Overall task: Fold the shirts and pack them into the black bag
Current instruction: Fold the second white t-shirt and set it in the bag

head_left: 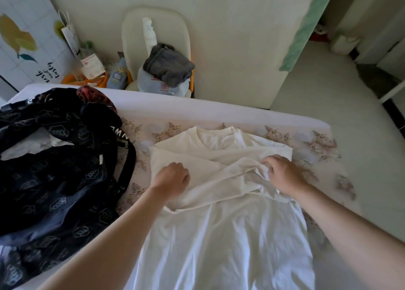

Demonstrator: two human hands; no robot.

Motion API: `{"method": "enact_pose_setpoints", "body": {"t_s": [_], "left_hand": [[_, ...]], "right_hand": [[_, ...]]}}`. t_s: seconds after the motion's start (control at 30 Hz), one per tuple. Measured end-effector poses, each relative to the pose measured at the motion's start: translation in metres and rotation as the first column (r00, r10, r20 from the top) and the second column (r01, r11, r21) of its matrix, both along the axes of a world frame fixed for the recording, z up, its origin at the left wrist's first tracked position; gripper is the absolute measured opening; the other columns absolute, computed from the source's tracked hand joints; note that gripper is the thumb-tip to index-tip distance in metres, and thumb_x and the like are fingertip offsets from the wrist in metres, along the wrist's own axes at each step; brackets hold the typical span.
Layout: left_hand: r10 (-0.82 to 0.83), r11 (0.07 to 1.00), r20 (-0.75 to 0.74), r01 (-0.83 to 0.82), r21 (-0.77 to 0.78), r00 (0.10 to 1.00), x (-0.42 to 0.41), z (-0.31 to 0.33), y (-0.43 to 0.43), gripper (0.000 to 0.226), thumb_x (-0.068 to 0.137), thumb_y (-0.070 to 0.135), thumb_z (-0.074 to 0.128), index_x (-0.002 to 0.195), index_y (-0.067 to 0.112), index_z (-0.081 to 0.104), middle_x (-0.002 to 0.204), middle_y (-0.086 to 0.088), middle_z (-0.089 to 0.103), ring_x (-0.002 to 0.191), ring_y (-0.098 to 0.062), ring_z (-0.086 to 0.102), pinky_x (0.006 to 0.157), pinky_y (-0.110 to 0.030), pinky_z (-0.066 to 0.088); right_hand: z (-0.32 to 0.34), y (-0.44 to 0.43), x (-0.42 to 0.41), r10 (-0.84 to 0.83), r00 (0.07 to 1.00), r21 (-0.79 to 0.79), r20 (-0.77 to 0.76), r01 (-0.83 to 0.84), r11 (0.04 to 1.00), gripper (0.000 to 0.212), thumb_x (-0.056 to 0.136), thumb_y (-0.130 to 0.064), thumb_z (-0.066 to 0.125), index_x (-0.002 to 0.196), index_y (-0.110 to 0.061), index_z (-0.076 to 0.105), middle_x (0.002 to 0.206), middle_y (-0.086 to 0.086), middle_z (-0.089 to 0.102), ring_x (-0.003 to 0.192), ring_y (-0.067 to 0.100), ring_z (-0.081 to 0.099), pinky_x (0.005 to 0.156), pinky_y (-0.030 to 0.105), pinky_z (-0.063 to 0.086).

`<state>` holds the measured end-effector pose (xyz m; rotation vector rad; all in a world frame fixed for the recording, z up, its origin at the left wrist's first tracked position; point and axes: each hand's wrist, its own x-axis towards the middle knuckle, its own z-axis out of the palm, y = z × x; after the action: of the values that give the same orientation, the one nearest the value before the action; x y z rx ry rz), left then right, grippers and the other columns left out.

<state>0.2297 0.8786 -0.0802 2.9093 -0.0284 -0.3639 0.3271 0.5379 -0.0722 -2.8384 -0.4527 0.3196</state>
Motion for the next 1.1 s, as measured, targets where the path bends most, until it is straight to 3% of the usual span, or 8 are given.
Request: {"method": "enact_pose_setpoints", "body": {"t_s": [0.1,0.17,0.4,0.53,0.67,0.9,1.0,1.1], "left_hand": [[-0.007,1.000,0.044,0.006,0.020,0.999,0.025,-0.015,0.000,0.042,0.101,0.014,0.040,0.142,0.022,0.047,0.147,-0.001,0.042,0.138,-0.024,0.034,0.112,-0.038,0.029],[-0.017,0.989,-0.014,0.019,0.149,1.000,0.036,-0.021,0.003,0.044,0.102,0.019,0.039,0.146,0.024,0.037,0.152,-0.002,0.035,0.140,-0.025,0.031,0.116,-0.041,0.024],[-0.048,0.926,0.297,-0.069,0.370,0.954,0.058,-0.019,0.027,0.014,0.090,0.015,0.060,0.102,0.015,0.067,0.095,-0.007,0.064,0.092,-0.032,0.058,0.086,-0.042,0.035],[0.231,0.881,0.446,-0.381,0.282,0.865,0.062,-0.010,0.042,0.009,0.088,0.010,0.063,0.096,0.008,0.068,0.088,-0.012,0.063,0.083,-0.033,0.055,0.079,-0.044,0.031],[0.335,0.858,0.366,-0.442,0.261,0.868,0.058,-0.021,0.046,0.047,0.079,0.005,0.063,0.125,0.011,0.053,0.122,-0.016,0.049,0.107,-0.036,0.044,0.098,-0.048,0.030],[-0.142,0.990,0.306,0.131,0.058,0.941,-0.016,-0.033,0.021,0.037,0.072,0.054,0.059,0.089,0.021,0.058,0.094,0.001,0.050,0.085,-0.024,0.048,0.076,-0.039,0.040],[-0.210,0.977,0.240,0.192,0.093,0.948,-0.047,-0.040,0.034,0.035,0.064,0.040,0.061,0.094,0.022,0.059,0.093,0.003,0.051,0.083,-0.024,0.051,0.074,-0.037,0.040],[-0.175,0.984,0.284,0.177,0.020,0.943,-0.053,-0.040,0.050,0.030,0.056,0.012,0.061,0.085,0.022,0.057,0.085,0.006,0.049,0.077,-0.023,0.052,0.068,-0.034,0.043]], "right_hand": [[-0.013,0.011,-0.001,-0.091,0.995,-0.206,-0.031,0.082,0.975,0.043,0.096,-0.040,0.051,0.135,-0.024,0.054,0.127,0.002,0.062,0.117,0.028,0.058,0.093,0.041,0.046],[-0.019,0.011,0.001,-0.112,0.994,-0.238,0.002,0.109,0.965,0.030,0.096,-0.031,0.051,0.122,-0.022,0.062,0.117,0.003,0.065,0.111,0.029,0.061,0.085,0.036,0.043],[-0.019,0.009,0.015,-0.334,0.940,0.064,0.072,0.329,0.942,0.018,0.094,-0.010,0.044,0.085,-0.018,0.057,0.086,0.006,0.064,0.085,0.034,0.061,0.064,0.033,0.033],[-0.015,0.013,0.039,-0.231,0.935,0.046,0.270,0.227,0.973,0.022,0.093,-0.005,0.051,0.112,-0.007,0.060,0.111,0.017,0.062,0.088,0.041,0.064,0.067,0.040,0.045],[-0.021,0.026,0.046,0.056,0.894,-0.212,0.445,0.045,0.976,0.054,0.068,0.007,0.065,0.120,-0.007,0.059,0.115,0.022,0.055,0.094,0.041,0.057,0.081,0.049,0.046],[-0.048,0.030,-0.011,0.344,0.931,-0.085,0.122,-0.335,0.938,0.055,0.066,-0.017,0.062,0.121,-0.017,0.062,0.142,0.012,0.048,0.129,0.032,0.047,0.105,0.047,0.040],[-0.059,0.024,-0.019,0.259,0.958,-0.066,0.121,-0.253,0.965,0.060,0.073,-0.006,0.066,0.131,-0.017,0.062,0.150,0.012,0.045,0.138,0.032,0.043,0.110,0.049,0.039],[-0.055,0.028,-0.014,0.191,0.957,-0.097,0.218,-0.174,0.980,0.054,0.071,0.009,0.070,0.119,-0.015,0.072,0.139,0.019,0.057,0.121,0.041,0.060,0.091,0.051,0.054]]}}
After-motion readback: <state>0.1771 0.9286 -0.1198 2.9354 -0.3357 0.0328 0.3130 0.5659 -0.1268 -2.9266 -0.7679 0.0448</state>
